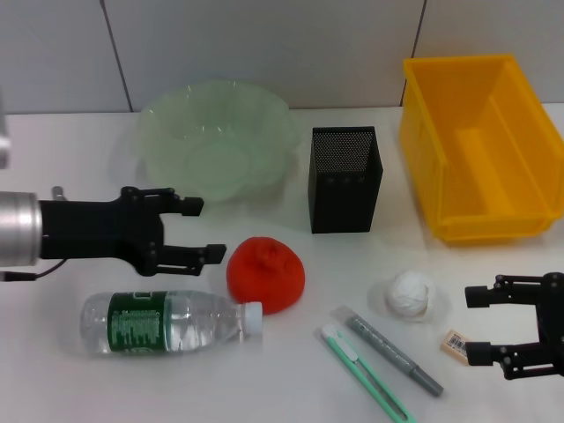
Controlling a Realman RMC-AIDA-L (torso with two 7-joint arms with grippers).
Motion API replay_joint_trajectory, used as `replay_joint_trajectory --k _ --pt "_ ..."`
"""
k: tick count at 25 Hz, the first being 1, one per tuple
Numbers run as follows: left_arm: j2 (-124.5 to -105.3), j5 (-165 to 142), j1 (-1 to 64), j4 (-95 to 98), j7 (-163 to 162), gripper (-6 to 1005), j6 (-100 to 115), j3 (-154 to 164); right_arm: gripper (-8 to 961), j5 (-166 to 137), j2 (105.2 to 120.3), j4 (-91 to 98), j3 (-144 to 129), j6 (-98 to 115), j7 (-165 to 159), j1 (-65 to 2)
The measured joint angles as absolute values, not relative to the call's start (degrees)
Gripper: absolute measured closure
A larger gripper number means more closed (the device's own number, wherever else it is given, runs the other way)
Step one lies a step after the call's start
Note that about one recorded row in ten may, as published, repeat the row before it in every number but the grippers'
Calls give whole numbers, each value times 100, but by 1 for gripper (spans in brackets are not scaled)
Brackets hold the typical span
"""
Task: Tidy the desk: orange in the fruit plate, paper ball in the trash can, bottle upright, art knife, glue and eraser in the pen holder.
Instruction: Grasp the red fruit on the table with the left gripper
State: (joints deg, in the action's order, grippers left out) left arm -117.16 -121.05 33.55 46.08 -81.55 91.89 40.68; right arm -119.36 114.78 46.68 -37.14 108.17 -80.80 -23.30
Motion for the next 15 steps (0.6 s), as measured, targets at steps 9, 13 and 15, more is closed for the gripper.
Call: replay_joint_trajectory --k 9,13,15 --pt "-11848 -11656 3523 3702 -7455 183 8087 4337 157 -11968 11507 4637 -3668 10801 -8090 -2278" --pt "-11858 -11471 3541 3300 -7004 183 7948 4337 157 -11971 11513 4632 -3669 10801 -8093 -2290" --pt "-11862 -11434 3569 3085 -6827 184 7860 4337 157 -11971 11515 4629 -3669 10800 -8094 -2303"
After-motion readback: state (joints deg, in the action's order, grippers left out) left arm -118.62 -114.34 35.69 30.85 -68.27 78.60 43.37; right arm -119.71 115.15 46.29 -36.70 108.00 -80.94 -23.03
